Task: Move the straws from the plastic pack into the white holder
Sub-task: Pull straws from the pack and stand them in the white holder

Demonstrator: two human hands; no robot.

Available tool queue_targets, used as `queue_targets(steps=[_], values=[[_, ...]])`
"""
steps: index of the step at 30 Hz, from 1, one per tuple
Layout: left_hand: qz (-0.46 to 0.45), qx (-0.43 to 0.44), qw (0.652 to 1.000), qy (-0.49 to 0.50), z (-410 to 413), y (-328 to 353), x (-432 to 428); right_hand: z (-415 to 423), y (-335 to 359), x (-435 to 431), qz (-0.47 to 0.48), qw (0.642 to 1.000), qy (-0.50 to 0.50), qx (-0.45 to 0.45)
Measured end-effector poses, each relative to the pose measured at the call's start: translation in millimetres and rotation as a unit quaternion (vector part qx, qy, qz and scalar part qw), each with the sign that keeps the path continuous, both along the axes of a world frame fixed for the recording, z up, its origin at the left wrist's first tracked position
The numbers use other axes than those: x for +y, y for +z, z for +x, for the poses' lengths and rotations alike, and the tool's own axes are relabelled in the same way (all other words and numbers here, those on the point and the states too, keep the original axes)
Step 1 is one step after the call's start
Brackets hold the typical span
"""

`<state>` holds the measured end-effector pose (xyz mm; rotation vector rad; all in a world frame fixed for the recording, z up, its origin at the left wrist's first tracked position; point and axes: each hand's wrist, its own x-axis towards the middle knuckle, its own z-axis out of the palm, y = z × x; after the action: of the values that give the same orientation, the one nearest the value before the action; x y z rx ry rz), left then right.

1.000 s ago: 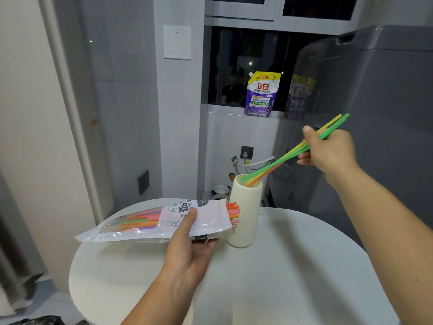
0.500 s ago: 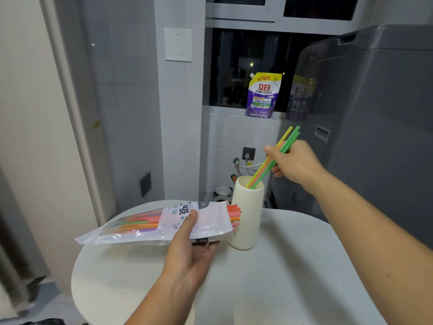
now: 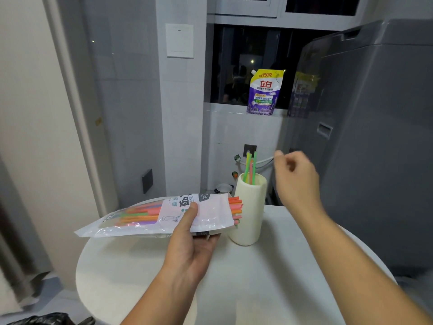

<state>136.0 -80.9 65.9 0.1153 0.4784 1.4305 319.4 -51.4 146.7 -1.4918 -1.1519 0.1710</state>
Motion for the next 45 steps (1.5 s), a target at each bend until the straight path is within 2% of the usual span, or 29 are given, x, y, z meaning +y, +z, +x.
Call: queue_targets(steps=[4, 7, 17, 26, 32, 34, 38, 45], values=[[0.029, 0.016, 0.999, -0.005, 2, 5, -5, -33, -32, -20, -0.108, 0.983, 0.133, 0.062], [0.044, 0.030, 0.999, 0.001, 2, 5, -8, -48, -44, -25, -0.117, 0.973, 0.179, 0.092], [0.050, 0.028, 0.998, 0.017, -5, 7, -7, -45, -48, -29, -0.056, 0.977, 0.178, 0.100], [0.023, 0.005, 0.999, 0.031, -9, 10, -7, -38, -50, -31, -0.024, 0.954, 0.175, 0.243], [0.012, 0.008, 0.999, 0.035, -9, 8, -5, -38, -52, -27, -0.026, 0.960, 0.169, 0.223], [0.011, 0.004, 0.999, 0.039, -11, 7, -4, -35, -51, -26, -0.002, 0.948, 0.170, 0.268], [0.017, 0.004, 0.999, 0.037, -12, 7, -3, -38, -51, -30, 0.012, 0.900, 0.222, 0.376], [0.042, 0.023, 0.999, 0.027, -6, 6, -5, -62, -60, -35, -0.070, 0.895, 0.232, 0.375]])
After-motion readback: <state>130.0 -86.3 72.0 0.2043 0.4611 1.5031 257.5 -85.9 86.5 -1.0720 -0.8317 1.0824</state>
